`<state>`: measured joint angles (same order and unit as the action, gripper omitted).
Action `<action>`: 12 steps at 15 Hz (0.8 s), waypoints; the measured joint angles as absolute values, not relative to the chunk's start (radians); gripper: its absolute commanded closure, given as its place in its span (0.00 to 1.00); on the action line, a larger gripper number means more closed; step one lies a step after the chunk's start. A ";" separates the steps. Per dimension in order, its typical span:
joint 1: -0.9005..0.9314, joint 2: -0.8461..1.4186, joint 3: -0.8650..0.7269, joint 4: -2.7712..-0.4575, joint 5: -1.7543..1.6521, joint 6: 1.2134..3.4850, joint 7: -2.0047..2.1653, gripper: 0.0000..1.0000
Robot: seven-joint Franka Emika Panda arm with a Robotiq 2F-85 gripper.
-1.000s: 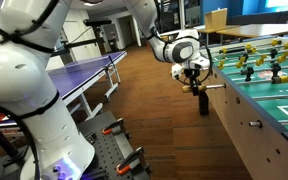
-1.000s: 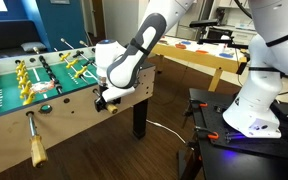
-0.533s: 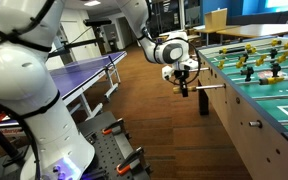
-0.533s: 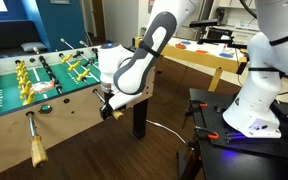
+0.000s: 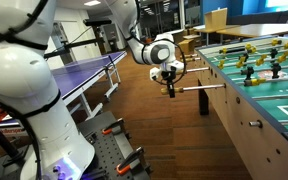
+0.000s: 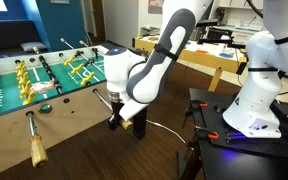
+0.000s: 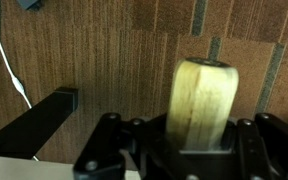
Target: Pull the wooden handle towards you
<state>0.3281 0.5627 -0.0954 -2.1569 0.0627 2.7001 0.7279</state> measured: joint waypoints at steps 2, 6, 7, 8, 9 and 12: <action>0.350 0.549 -0.096 -2.181 0.046 2.702 0.754 0.99; 0.371 0.523 -0.098 -2.213 0.021 2.707 0.793 0.54; 0.374 0.512 -0.101 -2.221 0.011 2.707 0.800 0.47; 0.376 0.501 -0.102 -2.228 0.000 2.707 0.813 0.39; 0.379 0.483 -0.103 -2.238 -0.017 2.707 0.827 0.32; 0.392 0.368 -0.114 -2.282 -0.080 2.706 0.858 0.10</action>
<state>0.3922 0.3685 -0.1143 -2.2822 -0.0805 2.7059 0.8580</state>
